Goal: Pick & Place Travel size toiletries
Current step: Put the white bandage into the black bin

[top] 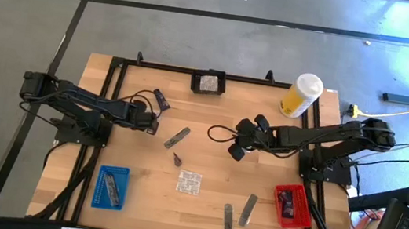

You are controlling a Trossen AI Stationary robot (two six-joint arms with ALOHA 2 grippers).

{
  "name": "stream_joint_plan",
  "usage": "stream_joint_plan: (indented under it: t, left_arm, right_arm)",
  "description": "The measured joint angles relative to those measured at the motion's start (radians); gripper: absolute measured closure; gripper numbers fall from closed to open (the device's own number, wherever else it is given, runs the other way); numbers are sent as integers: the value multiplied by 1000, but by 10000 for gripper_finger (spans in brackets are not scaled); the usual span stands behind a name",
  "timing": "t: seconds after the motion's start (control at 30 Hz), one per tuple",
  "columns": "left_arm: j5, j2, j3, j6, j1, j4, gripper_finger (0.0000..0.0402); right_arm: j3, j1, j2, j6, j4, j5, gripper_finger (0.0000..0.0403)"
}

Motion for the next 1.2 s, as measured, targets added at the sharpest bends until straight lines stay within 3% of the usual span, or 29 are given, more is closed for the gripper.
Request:
stream_joint_plan:
  t: [0.17, 1.2]
  left_arm:
    - [-5, 0, -1, 27, 0, 0, 396]
    - [36, -4, 54, 131, -1, -47, 399]
  right_arm:
    - [0, 0, 0, -5, 0, 0, 282]
    - [0, 0, 0, 1, 3, -3, 310]
